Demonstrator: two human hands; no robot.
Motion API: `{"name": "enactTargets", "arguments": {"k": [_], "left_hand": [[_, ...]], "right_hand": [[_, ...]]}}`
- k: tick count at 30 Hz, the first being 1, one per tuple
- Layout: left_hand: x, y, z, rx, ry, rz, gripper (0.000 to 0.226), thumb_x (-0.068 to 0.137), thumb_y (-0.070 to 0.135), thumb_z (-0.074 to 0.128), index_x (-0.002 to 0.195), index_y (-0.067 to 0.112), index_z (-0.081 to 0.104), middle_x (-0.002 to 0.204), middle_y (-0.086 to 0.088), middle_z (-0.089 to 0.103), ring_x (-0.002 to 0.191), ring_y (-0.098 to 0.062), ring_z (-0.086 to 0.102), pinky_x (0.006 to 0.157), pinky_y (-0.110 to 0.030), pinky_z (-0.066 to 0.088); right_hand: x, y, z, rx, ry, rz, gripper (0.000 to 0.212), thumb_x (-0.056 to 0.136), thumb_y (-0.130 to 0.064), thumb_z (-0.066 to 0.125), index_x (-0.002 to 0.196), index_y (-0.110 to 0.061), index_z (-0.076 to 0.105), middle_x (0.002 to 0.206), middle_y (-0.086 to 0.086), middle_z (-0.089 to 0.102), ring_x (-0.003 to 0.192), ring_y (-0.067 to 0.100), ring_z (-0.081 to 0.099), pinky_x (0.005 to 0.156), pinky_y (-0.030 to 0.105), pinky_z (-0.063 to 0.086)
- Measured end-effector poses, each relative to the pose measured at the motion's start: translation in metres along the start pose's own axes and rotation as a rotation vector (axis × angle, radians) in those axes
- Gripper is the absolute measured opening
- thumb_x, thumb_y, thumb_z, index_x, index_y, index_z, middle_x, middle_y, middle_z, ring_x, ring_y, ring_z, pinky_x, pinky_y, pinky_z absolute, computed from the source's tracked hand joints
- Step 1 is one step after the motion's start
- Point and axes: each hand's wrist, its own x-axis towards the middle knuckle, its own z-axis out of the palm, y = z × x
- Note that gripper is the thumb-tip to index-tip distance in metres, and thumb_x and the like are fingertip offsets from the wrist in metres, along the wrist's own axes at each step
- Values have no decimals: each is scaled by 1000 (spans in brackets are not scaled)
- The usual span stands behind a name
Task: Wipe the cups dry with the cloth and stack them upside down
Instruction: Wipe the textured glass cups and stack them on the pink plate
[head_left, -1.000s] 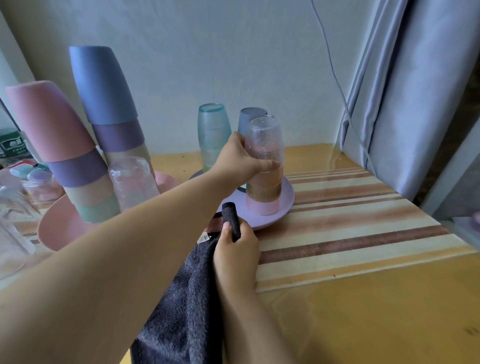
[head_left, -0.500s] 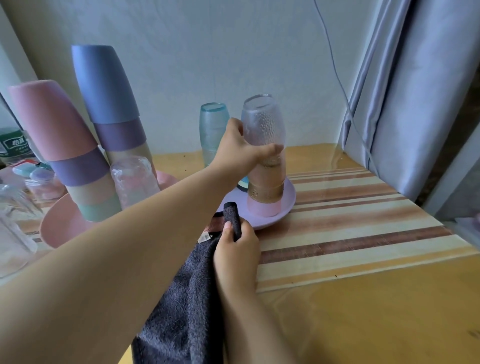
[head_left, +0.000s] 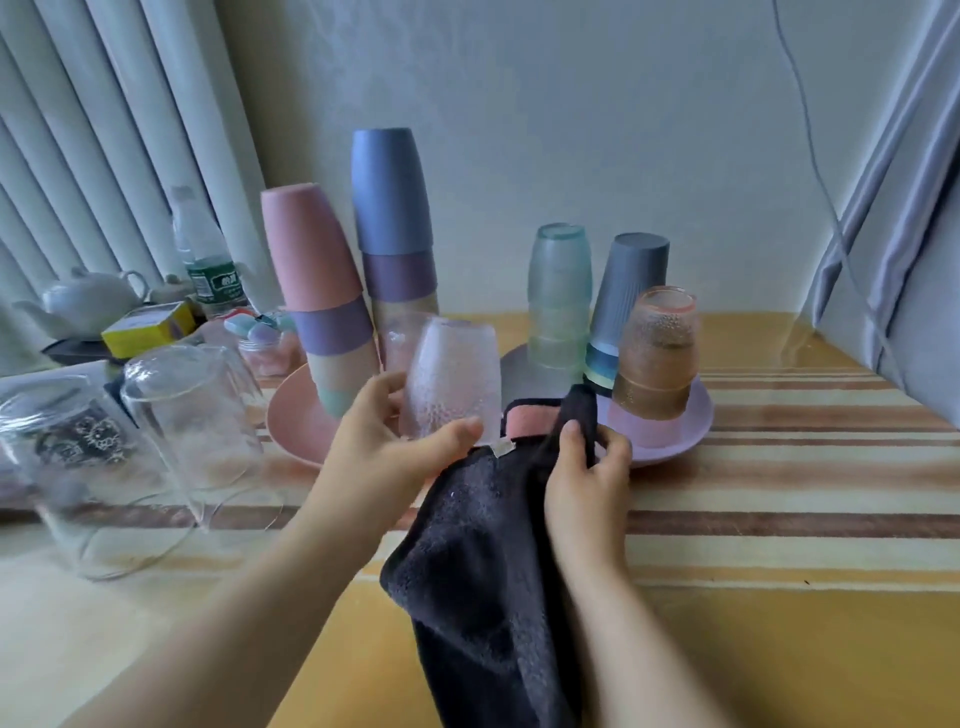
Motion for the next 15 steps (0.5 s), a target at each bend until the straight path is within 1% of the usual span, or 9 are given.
{"name": "enactTargets", "arguments": {"k": [2, 5, 6, 7, 8, 9, 11, 13, 15], "left_hand": [[-14, -15, -10, 32, 29, -58, 66, 50, 41, 85, 106, 25, 54, 105, -5, 69, 89, -15, 70, 79, -42, 58], [-24, -33, -10, -4, 21, -62, 63, 50, 42, 83, 103, 21, 56, 99, -4, 72, 86, -16, 71, 81, -40, 56], [-25, -37, -8, -12, 18, -57, 61, 51, 42, 83, 101, 20, 57, 96, -2, 73, 85, -16, 72, 81, -39, 56], [-26, -39, -5, -6, 22, -47, 58, 51, 42, 82, 99, 19, 58, 94, -1, 74, 83, -16, 72, 80, -37, 56], [-27, -39, -4, 4, 34, -32, 56, 52, 42, 81, 98, 19, 58, 92, 0, 74, 81, -15, 71, 78, -35, 56], [-23, -42, -5, 16, 19, -13, 53, 54, 42, 80, 97, 20, 58, 91, 1, 74, 79, -14, 71, 76, -34, 55], [-22, -43, -9, 9, 40, -1, 44, 60, 36, 76, 97, 19, 59, 87, 1, 74, 75, -14, 70, 73, -34, 53], [-22, -44, -12, -34, 43, 1, 38, 64, 32, 72, 98, 19, 60, 86, 1, 75, 74, -13, 69, 73, -34, 52], [-22, -44, -15, -55, 35, 18, 42, 62, 36, 72, 100, 22, 62, 87, 2, 75, 79, -16, 70, 77, -39, 55]], "right_hand": [[-1, -7, 0, 98, -34, 44, 17, 96, -28, 47, 102, -12, 47, 81, -10, 50, 71, 3, 49, 54, 5, 36], [-3, -8, 8, 138, -151, 15, 28, 95, -35, 46, 99, -8, 53, 85, 0, 56, 76, 11, 51, 64, -1, 38], [-6, -7, 11, 154, -212, -18, 38, 91, -45, 48, 99, -9, 56, 93, 3, 61, 85, 15, 56, 79, 4, 41], [-9, -5, 15, 161, -288, -33, 50, 83, -58, 52, 102, -13, 59, 104, 5, 65, 97, 19, 59, 96, 20, 43], [-15, -4, 19, 154, -367, -33, 60, 74, -68, 52, 108, -19, 60, 115, 5, 64, 111, 22, 57, 105, 36, 39], [-21, -1, 23, 142, -418, -52, 62, 70, -72, 50, 112, -27, 60, 125, 2, 61, 121, 19, 52, 109, 41, 35], [-32, -6, 24, 100, -519, -115, 43, 82, -63, 43, 115, -37, 55, 128, -16, 57, 125, 1, 46, 109, 24, 33], [-38, -13, 20, 77, -576, -173, 24, 96, -44, 37, 118, -43, 45, 122, -38, 47, 117, -24, 39, 95, -1, 28], [-44, -16, 19, 43, -602, -221, 32, 93, -37, 29, 124, -47, 28, 124, -44, 31, 112, -36, 25, 88, -10, 19]]}}
